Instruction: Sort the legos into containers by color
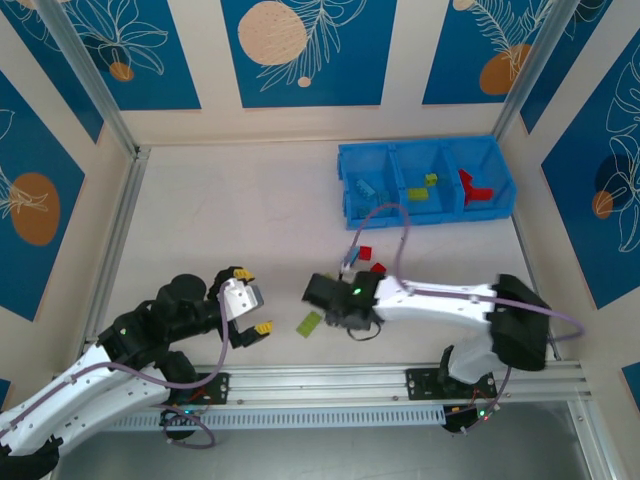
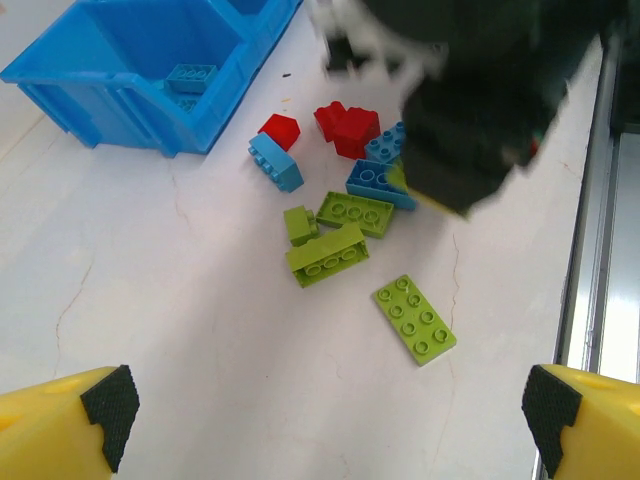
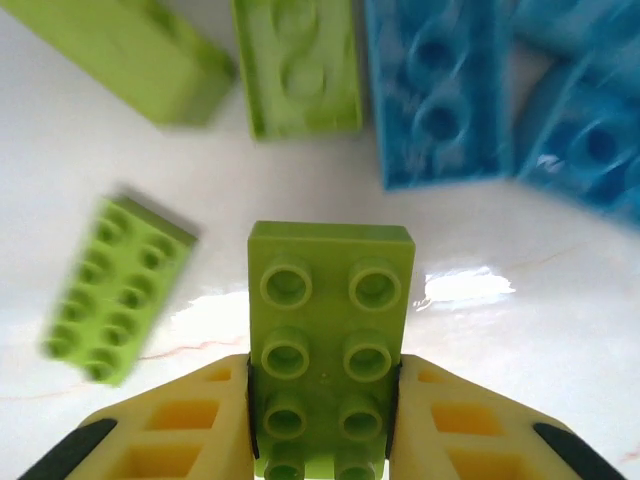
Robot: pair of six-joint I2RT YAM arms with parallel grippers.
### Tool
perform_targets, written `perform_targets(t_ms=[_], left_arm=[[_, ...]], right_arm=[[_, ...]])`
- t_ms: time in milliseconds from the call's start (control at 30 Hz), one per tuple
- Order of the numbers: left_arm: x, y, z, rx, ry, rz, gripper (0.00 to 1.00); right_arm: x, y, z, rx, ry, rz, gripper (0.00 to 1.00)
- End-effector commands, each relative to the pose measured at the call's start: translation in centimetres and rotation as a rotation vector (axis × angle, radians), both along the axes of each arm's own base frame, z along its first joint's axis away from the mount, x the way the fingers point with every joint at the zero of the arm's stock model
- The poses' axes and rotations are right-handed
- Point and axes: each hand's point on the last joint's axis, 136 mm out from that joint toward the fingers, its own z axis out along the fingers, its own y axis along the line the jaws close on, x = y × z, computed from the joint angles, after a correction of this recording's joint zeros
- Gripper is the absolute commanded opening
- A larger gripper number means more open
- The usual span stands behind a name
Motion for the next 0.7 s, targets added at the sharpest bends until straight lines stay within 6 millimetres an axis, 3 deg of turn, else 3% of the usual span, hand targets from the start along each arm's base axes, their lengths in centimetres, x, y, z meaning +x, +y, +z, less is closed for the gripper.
perform_targets(t_ms=[0, 67, 200, 333, 500, 567, 667], left_arm=[[0.1, -0.1, 0.0, -0.010, 0.008, 0.005, 1.00], [0.1, 0.0, 0.1, -0.010, 0.005, 0.005, 1.00], [0.3, 0.2, 0.1, -0.005, -0.003, 0.019, 1.00], [0.5, 0.6, 0.1, 0.001, -0.017, 0.039, 1.00], [0.9, 0.9, -0.2, 0.020, -0.026, 0.059, 1.00], [1.0, 1.0, -0.2, 0.022, -0.027, 0.065, 1.00], [1.0, 1.0, -0.3, 0.023, -0.027, 0.066, 1.00]], right_arm=[[5.2, -4.5, 4.9, -0.058, -0.205, -0.035, 0.25], [8.8, -6.6, 6.9, -0.031, -0.276, -0.065, 0.25], [16.8, -12.7, 9.4, 0.001, -0.376, -0.183, 0.24], [24.0, -18.9, 8.4, -0.005, -0.359, -0.307, 0.23], [31.0, -21.8, 5.5, 0.005, -0.223, -0.350, 0.24], [32.6, -22.4, 5.1, 0.009, -0.195, -0.364, 0.36], [33.8, -22.8, 6.4, -0.003, -0.176, -0.383, 0.59]])
